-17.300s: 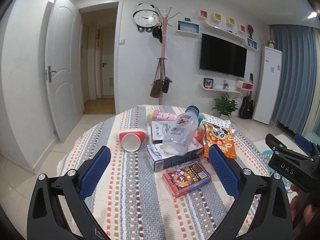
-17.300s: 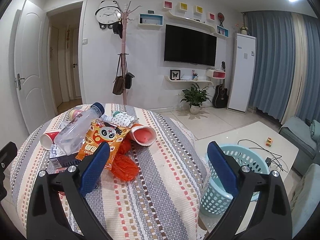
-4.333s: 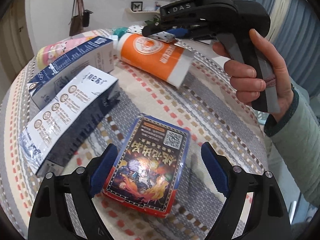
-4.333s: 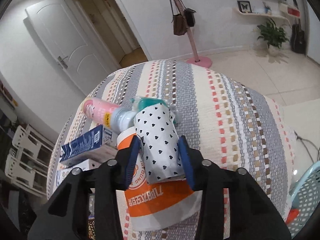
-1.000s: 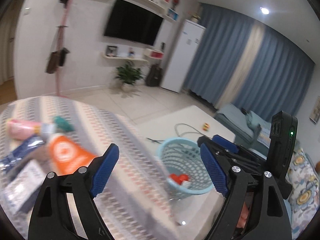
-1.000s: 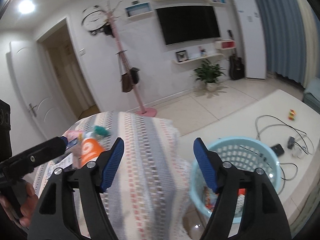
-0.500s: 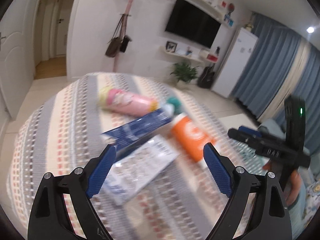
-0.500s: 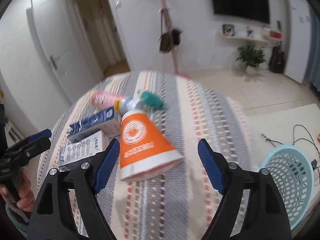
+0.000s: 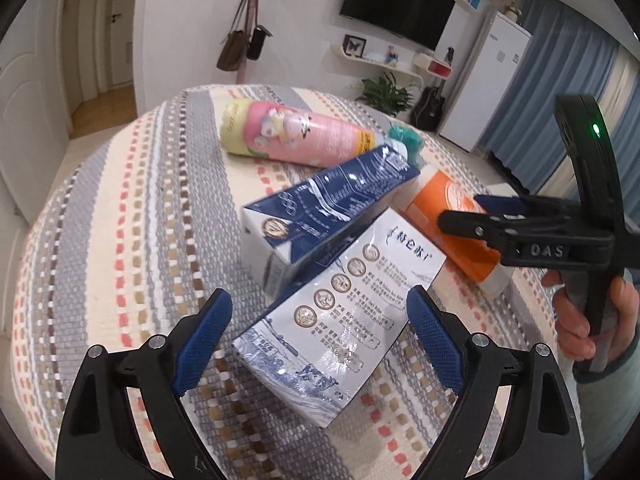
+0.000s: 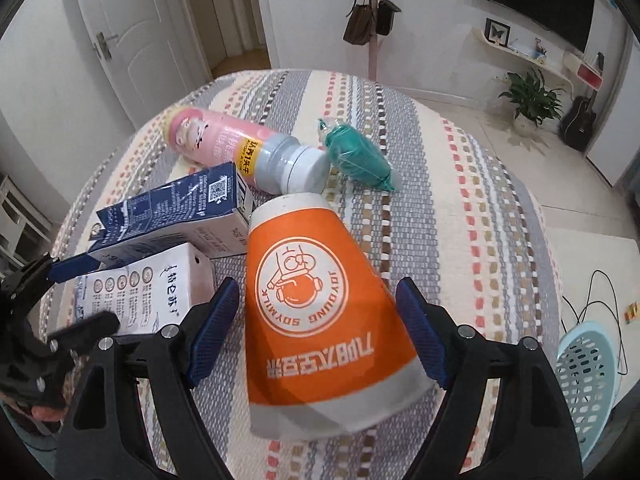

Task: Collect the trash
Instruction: 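Grasp the orange paper cup with right tool and lift it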

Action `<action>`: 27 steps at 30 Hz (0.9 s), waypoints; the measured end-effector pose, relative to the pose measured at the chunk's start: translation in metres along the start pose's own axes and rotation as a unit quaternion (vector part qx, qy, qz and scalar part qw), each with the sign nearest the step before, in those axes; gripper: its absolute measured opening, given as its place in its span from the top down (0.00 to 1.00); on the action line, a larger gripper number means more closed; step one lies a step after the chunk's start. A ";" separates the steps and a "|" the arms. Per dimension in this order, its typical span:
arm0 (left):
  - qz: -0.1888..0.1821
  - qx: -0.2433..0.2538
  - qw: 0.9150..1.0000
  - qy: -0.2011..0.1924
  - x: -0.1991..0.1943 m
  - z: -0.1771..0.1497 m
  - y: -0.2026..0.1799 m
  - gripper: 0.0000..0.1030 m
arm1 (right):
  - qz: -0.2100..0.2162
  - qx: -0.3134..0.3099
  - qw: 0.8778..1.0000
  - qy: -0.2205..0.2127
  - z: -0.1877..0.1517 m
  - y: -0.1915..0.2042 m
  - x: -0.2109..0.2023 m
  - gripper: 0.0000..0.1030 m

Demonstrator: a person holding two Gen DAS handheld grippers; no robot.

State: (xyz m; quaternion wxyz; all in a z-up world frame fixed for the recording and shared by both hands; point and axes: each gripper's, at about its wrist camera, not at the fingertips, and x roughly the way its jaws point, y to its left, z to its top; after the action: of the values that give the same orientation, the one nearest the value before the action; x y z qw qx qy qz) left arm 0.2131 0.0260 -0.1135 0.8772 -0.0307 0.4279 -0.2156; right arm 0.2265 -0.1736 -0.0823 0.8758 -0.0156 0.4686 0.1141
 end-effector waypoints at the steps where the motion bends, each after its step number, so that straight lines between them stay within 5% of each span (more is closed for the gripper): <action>1: -0.002 0.002 1.000 0.001 0.001 -0.001 -0.001 0.16 | -0.003 -0.001 1.000 0.002 0.000 0.001 0.002 0.26; 9: -0.011 0.024 1.000 0.011 0.005 -0.011 -0.011 0.15 | -0.014 -0.022 1.000 -0.011 0.003 0.008 0.002 0.37; 15: -0.034 -0.001 0.999 -0.023 -0.003 -0.022 -0.008 0.16 | 0.008 0.004 0.996 -0.087 -0.007 0.000 -0.042 0.38; 20: -0.024 0.020 0.999 -0.024 -0.002 -0.029 -0.017 0.16 | 0.049 0.017 0.972 -0.229 -0.022 -0.007 -0.100 0.38; 22: -0.014 0.038 0.999 -0.030 -0.005 -0.033 -0.025 0.16 | 0.080 0.037 0.954 -0.287 -0.030 -0.011 -0.120 0.38; 24: -0.008 0.050 0.998 -0.034 -0.007 -0.036 -0.030 0.16 | 0.088 0.051 0.944 -0.314 -0.032 -0.013 -0.128 0.38; 27: -0.001 0.059 0.998 -0.037 -0.008 -0.039 -0.033 0.16 | 0.083 0.041 0.946 -0.311 -0.029 -0.007 -0.127 0.38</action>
State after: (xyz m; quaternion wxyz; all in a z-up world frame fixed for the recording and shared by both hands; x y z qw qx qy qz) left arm 0.1680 0.0044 -0.1244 0.8925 0.0126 0.3817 -0.2401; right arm 0.1362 -0.2075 0.0060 0.9653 0.0959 0.1772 0.1661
